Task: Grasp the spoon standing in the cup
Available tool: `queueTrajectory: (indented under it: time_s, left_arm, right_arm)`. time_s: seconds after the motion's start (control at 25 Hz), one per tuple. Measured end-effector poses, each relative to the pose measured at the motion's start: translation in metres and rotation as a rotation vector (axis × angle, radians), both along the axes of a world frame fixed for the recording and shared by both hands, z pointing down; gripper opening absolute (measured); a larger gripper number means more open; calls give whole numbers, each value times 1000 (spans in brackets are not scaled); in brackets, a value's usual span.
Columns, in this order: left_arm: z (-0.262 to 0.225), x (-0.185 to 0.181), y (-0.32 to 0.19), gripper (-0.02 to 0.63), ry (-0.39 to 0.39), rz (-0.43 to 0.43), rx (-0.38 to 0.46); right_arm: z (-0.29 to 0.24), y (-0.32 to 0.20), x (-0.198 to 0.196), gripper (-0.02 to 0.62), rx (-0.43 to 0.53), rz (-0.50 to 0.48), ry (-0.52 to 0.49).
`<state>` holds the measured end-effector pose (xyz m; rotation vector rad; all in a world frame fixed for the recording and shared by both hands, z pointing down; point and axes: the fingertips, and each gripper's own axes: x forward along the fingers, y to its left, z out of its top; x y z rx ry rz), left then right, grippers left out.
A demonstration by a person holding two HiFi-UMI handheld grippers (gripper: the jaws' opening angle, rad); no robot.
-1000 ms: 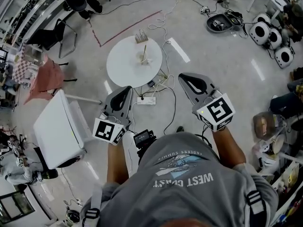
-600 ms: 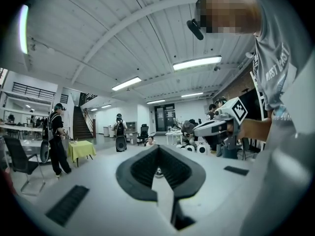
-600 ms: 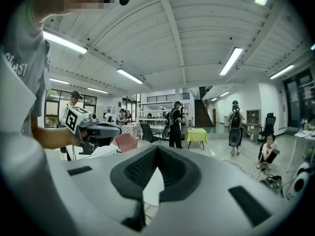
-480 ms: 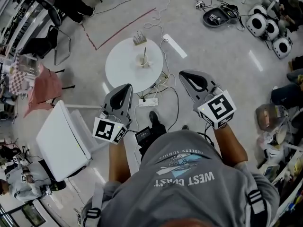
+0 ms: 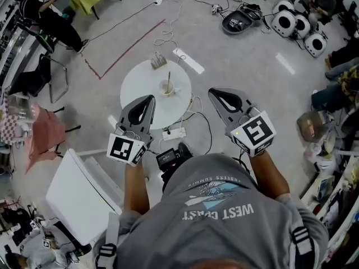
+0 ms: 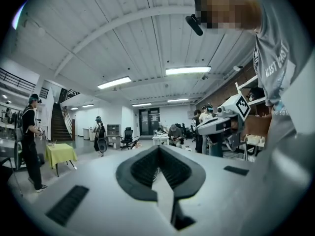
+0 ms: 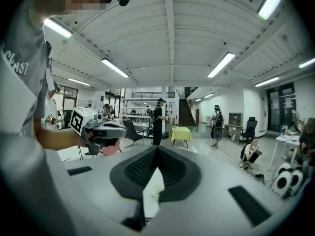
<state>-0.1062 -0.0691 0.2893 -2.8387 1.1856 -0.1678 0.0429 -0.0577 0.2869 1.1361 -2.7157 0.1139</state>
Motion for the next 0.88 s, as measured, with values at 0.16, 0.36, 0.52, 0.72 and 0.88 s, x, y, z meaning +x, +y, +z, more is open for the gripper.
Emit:
queueTrajectory:
  time_s: [0.16,0.36,0.52,0.72,0.88]
  left_arm:
    - [3,-9,-13,-3,14,34,-8]
    - [10,-24,-26,-3,31,61,-23]
    - [16,-32,-33,-3,32,74,-31]
    - [25,-23,-39,-3,31,66,-46]
    - [27,-23,-50,-3,33,29,-67]
  right_arm:
    - [0,-9,-9,2,-5,38,17]
    - [-2,-18,-26,2,-5,63,35]
    - [-3,-26,-34,2,-2,69,44]
    - [1,-37,-31,2,-24,44,54]
    - [0,-54,-35,2,-38,7,46]
